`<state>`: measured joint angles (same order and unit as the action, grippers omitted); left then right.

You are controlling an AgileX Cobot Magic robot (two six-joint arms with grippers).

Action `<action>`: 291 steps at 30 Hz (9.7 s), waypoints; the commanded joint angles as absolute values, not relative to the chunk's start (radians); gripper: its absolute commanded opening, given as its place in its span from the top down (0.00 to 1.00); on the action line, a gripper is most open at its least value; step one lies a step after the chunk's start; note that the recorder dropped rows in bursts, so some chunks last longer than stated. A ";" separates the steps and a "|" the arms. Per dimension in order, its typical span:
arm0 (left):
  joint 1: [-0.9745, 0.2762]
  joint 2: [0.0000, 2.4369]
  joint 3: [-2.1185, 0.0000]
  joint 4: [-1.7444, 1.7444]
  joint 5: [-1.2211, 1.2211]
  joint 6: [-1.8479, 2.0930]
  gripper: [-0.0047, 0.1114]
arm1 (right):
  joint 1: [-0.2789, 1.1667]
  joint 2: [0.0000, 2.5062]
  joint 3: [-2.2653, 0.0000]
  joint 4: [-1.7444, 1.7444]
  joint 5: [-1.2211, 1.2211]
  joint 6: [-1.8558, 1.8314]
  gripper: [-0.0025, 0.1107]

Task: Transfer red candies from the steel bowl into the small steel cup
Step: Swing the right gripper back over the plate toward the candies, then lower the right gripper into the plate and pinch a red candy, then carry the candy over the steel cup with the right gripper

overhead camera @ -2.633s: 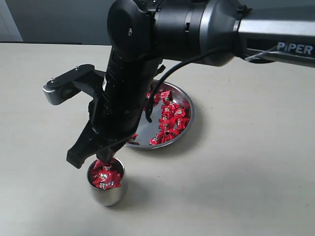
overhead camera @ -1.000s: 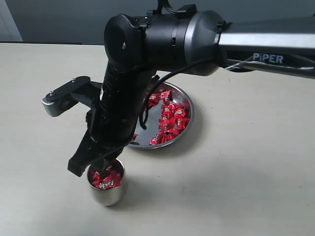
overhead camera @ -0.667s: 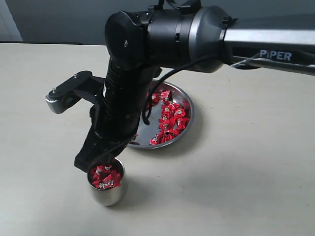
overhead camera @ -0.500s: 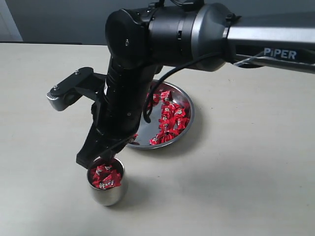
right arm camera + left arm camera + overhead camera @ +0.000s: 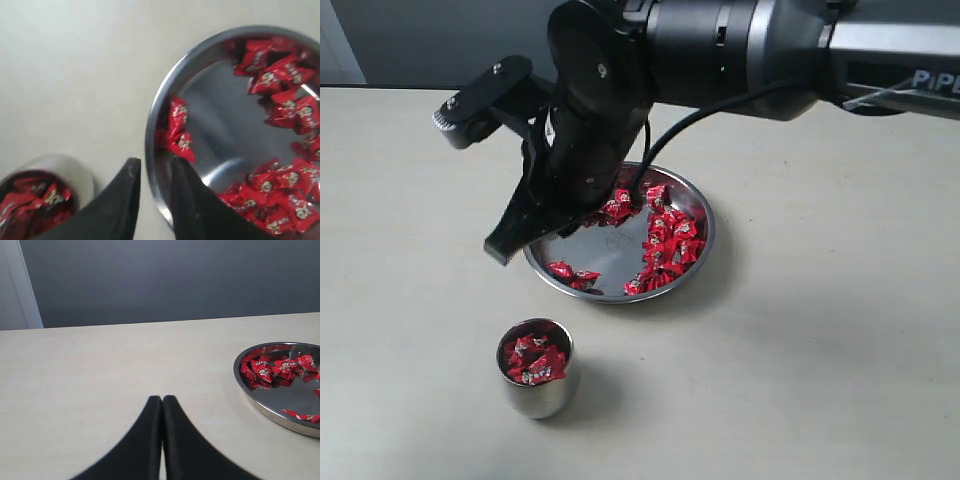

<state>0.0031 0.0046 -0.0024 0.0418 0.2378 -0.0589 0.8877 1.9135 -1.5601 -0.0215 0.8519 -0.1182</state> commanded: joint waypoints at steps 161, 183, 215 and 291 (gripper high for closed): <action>0.007 0.000 0.000 0.044 0.232 -0.061 0.96 | 0.519 2.162 -1.561 0.173 0.576 -0.112 0.78; 0.007 0.000 0.000 0.044 0.232 -0.061 0.96 | 0.519 2.249 -1.561 0.230 0.456 -0.174 0.63; 0.007 0.000 0.000 0.044 0.232 -0.061 0.96 | 0.519 2.129 -1.561 0.244 0.493 -0.174 0.98; 0.007 0.000 0.000 0.044 0.232 -0.061 0.96 | 0.789 1.955 -1.559 0.442 0.966 -0.427 0.98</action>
<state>0.0031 0.0046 -0.0024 0.0418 0.2378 -0.0589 0.7676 1.9863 -1.5601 0.4357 0.9271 -0.4125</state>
